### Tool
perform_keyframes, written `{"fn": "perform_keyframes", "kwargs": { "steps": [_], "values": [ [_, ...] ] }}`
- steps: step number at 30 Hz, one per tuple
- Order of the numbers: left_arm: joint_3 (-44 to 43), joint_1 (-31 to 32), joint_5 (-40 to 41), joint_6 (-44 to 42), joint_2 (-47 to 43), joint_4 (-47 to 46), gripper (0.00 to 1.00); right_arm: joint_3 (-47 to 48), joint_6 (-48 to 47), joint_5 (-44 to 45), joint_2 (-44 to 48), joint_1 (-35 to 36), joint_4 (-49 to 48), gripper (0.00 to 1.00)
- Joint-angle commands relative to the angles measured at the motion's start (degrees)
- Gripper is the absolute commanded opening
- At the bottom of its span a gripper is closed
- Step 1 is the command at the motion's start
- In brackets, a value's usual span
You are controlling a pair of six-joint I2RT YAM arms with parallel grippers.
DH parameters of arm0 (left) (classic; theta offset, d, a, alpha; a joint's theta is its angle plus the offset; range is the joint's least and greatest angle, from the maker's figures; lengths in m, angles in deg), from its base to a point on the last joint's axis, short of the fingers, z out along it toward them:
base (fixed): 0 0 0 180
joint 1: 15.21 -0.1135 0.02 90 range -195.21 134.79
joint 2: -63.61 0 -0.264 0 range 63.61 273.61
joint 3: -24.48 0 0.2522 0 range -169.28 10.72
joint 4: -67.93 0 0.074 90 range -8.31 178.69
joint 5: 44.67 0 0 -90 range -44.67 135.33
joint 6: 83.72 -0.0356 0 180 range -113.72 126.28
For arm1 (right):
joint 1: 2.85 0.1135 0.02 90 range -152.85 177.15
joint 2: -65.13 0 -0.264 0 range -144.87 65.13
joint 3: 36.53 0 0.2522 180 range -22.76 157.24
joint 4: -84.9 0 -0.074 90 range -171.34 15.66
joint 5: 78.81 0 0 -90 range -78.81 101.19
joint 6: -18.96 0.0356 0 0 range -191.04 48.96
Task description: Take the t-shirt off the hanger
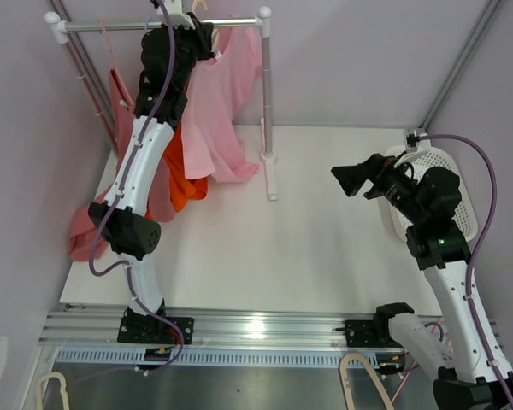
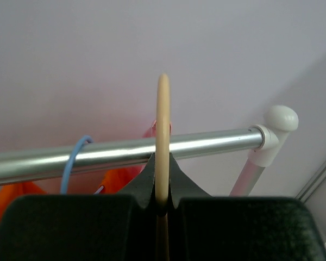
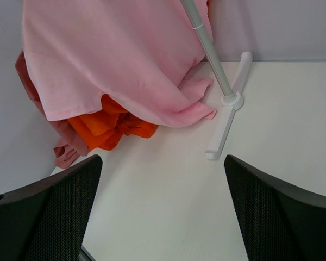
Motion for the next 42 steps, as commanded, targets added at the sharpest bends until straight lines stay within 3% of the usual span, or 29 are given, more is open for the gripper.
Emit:
{"fn": "perform_keyframes", "kwargs": {
  "steps": [1,9,13,16,21,26,29,38,40,41,42],
  "values": [
    [-0.1,0.0,3.2,2.5,-6.7,-2.1,0.01,0.6,-0.3,0.1,1.0,0.3,0.3,0.99],
    [0.6,2.7,15.2,4.8,-9.8,9.6,0.01,7.8,0.3,-0.7,-4.2,1.5,6.8,0.99],
    [1.2,5.1,26.7,10.4,-12.0,17.7,0.01,10.6,-0.1,-11.3,-8.7,5.3,4.9,0.99],
    [3.0,8.3,37.0,13.5,-15.2,22.3,0.01,13.5,-2.9,-14.6,-11.2,13.1,1.5,1.00],
    [9.1,13.5,42.8,11.3,-21.1,23.8,0.01,14.5,-7.9,-17.2,-13.7,24.1,-5.3,0.99],
    [11.3,14.2,39.4,15.5,-24.5,28.7,0.01,18.1,-15.1,-13.8,-21.1,34.1,-3.5,0.99],
    [16.5,14.5,37.1,16.8,-26.7,26.9,0.01,18.7,-15.8,-11.7,-25.1,35.6,-5.5,0.99],
    [17.3,14.8,34.2,18.1,-26.7,26.9,0.01,21.4,-14.3,-11.7,-34.2,36.8,-14.8,0.92],
    [17.1,14.8,33.5,18.3,-26.4,26.5,0.01,23.0,-14.1,-12.0,-37.3,37.4,-14.0,0.86],
    [17.1,14.8,33.4,18.4,-26.3,26.4,0.01,24.1,-14.3,-12.1,-38.2,37.8,-13.0,0.61],
    [16.7,14.8,33.5,18.4,-25.9,26.3,0.01,25.8,-14.4,-11.8,-39.0,38.1,-12.4,0.47]
  ]
}}
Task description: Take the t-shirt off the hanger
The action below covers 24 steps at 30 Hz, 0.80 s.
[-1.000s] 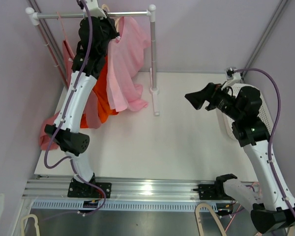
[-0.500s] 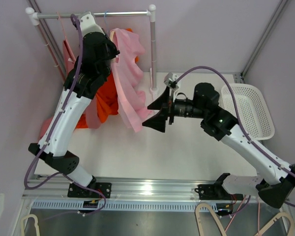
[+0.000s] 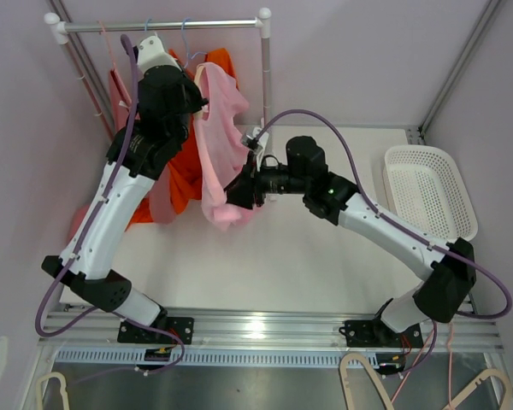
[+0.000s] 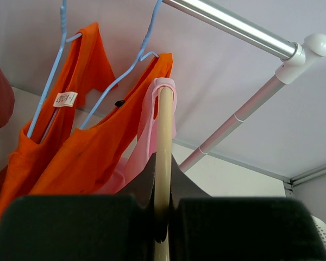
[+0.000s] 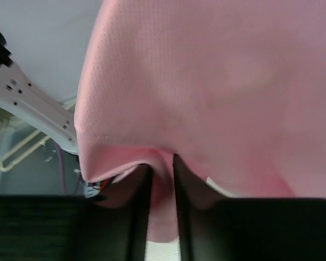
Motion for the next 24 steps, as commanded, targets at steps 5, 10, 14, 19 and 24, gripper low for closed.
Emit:
{"fn": "perform_keyframes", "kwargs": {
  "steps": [5,10,14,19,24],
  "values": [
    [-2.1,0.1,-0.4,0.7,2.2,-4.3,0.01,4.0,0.5,1.8,-0.6,4.1,2.5,0.00],
    [-10.2,-1.3,-1.8,0.5,8.0,-3.2,0.01,-5.7,1.7,5.9,6.6,8.9,3.6,0.00],
    [-15.9,-1.6,-0.5,-0.4,12.6,-1.9,0.01,-14.5,4.1,9.8,12.6,15.1,1.8,0.00],
    [-16.1,-3.6,-1.2,0.6,14.4,-2.8,0.01,-24.8,7.1,14.6,16.6,22.3,0.4,0.00],
    [-15.3,-4.2,-4.0,3.8,13.5,-0.8,0.01,-31.1,7.7,22.3,17.3,23.0,0.6,0.00]
  ]
}}
